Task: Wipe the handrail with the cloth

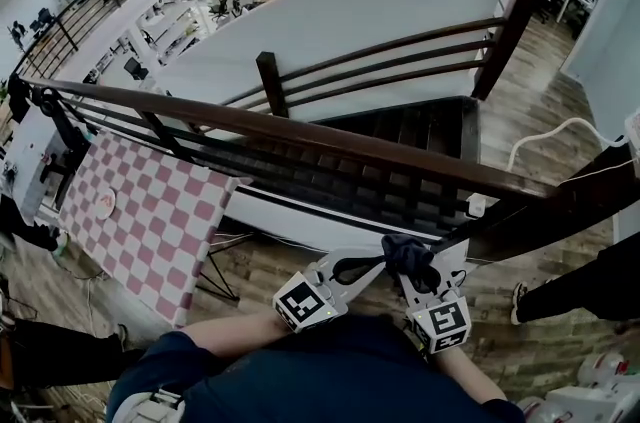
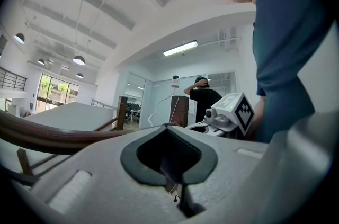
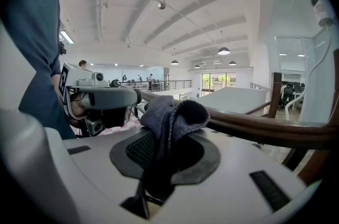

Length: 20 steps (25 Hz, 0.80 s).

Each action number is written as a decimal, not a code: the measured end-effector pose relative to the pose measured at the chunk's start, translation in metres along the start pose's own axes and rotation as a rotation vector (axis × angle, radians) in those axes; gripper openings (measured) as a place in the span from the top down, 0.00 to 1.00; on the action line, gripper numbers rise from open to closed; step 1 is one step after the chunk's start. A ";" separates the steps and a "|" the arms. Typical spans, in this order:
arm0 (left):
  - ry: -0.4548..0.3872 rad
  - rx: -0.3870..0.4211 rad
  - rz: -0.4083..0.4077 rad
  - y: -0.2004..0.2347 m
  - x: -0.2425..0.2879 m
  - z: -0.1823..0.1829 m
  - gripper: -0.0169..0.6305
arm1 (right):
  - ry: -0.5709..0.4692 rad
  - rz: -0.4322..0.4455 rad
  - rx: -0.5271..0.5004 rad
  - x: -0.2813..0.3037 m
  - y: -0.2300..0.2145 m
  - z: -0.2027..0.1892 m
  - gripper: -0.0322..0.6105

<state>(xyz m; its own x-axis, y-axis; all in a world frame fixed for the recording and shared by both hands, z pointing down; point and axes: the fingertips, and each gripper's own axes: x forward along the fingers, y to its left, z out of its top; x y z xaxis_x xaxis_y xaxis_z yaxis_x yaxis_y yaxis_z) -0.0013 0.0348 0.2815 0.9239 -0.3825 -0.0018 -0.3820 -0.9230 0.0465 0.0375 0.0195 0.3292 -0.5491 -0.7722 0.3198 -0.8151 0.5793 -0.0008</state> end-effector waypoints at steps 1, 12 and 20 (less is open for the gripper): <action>0.000 -0.003 0.000 0.000 0.000 -0.001 0.98 | -0.004 0.001 0.002 0.000 0.001 0.000 0.81; 0.005 0.001 -0.008 -0.002 0.005 -0.001 0.98 | -0.001 0.020 0.010 0.001 0.005 -0.002 0.81; 0.005 0.001 -0.009 -0.003 0.006 0.002 0.98 | -0.005 0.021 0.003 -0.002 0.004 0.001 0.81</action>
<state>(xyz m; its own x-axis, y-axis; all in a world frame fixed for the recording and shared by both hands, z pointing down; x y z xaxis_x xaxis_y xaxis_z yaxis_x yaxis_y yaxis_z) 0.0051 0.0354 0.2791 0.9273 -0.3742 0.0027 -0.3740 -0.9263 0.0454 0.0352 0.0229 0.3280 -0.5673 -0.7609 0.3150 -0.8037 0.5949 -0.0107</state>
